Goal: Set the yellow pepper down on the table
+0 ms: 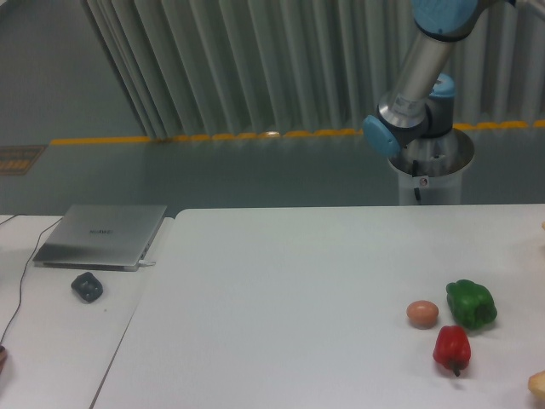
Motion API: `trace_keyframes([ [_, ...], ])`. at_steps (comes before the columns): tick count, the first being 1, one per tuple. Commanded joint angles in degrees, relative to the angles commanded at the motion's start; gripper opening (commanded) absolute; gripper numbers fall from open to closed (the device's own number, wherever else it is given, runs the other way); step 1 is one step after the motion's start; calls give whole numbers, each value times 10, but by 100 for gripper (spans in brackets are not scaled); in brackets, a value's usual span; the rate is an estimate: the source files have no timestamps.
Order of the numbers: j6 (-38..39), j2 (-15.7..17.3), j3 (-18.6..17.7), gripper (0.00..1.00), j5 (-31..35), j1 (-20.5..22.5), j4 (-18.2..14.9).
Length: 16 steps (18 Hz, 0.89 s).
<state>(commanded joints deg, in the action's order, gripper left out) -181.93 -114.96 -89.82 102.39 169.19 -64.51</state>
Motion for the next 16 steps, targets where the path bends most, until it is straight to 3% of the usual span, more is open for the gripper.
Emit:
trace_keyframes([
  [1,3,-2,0,99,0,1,0],
  [2,11,-3,1,91,0,1,0],
  [3,24,-3,4,70,1,0,-1],
  [4,34,-3,8,58,4,0,-2],
  [5,37,-3,8,46,7,-1,-2],
  [6,38,-2,10,41,8,-1,-3],
  [12,58,3,20,30,9,-2,-11],
  [16,94,7,65,30,2,-5,-85],
])
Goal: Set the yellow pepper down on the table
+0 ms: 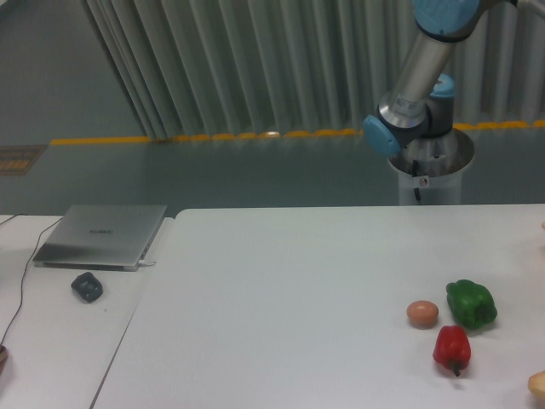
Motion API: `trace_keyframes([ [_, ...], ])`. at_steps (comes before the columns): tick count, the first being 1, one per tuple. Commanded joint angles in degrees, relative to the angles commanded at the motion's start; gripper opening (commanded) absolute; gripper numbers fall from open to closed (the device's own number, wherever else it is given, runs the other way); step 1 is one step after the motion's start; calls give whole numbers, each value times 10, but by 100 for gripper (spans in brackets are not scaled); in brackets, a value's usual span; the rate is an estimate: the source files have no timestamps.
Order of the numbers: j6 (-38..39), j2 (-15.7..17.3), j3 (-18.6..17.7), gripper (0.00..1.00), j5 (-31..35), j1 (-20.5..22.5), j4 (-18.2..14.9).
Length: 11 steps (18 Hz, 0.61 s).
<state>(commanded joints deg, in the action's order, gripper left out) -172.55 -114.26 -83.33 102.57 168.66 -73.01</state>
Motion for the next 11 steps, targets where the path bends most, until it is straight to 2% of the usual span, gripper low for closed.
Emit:
trace_keyframes([
  [4,93,21,18,30,-32,-18,-48],
  [9,306,49,12,30,-67,-78,-78],
  [11,411,58,9,30,-107,-96,-90],
])
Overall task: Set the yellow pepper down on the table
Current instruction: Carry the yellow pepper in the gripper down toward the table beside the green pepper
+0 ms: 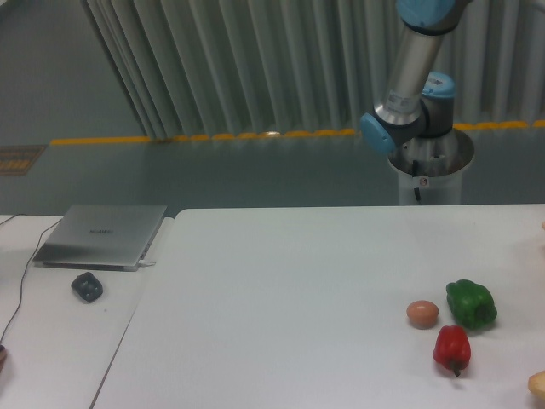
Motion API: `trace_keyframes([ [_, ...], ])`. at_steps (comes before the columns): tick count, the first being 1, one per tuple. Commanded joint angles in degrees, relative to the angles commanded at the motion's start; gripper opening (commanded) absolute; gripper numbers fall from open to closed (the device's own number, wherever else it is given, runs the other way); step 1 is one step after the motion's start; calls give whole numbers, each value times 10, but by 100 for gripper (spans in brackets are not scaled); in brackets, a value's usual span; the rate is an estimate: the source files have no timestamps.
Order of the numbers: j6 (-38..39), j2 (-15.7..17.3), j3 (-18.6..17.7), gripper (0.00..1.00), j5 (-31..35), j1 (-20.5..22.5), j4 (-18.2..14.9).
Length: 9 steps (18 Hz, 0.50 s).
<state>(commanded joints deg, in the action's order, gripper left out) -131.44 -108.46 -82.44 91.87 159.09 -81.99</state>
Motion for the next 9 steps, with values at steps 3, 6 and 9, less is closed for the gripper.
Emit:
trace_keyframes([
  [3,88,3,-17,30,-71,-6,0],
  [6,147,5,-19,30,-77,-18,1],
  [9,219,4,-20,30,-78,-45,3],
])
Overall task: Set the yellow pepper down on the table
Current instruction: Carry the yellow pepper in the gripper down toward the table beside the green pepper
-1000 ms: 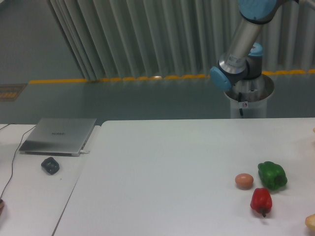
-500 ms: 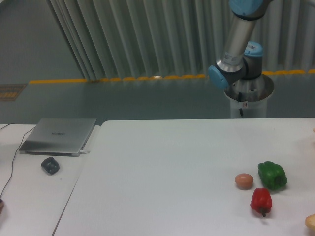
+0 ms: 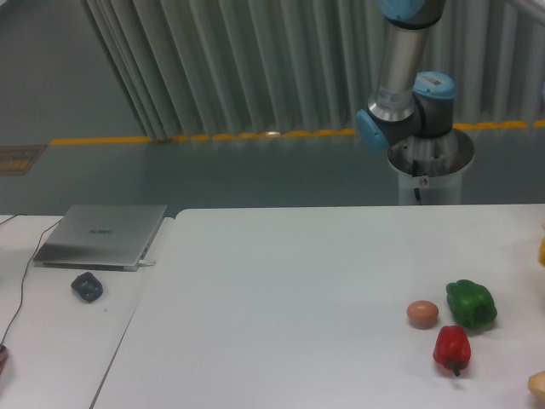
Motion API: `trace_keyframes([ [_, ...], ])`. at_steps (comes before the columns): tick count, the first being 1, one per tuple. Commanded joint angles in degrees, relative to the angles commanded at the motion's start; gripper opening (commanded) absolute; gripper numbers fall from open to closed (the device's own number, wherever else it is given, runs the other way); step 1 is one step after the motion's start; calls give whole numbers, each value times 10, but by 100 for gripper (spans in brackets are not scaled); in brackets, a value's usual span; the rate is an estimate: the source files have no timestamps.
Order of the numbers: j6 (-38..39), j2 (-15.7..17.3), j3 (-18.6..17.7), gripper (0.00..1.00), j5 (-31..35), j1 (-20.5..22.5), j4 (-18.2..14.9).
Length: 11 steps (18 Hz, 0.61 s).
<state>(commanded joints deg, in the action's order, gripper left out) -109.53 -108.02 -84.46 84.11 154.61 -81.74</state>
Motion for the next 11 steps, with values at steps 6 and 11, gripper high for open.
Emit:
trace_keyframes([
  [6,80,-6,2,30,2,-34,17],
  [11,85,-13,-2,30,2,-40,25],
])
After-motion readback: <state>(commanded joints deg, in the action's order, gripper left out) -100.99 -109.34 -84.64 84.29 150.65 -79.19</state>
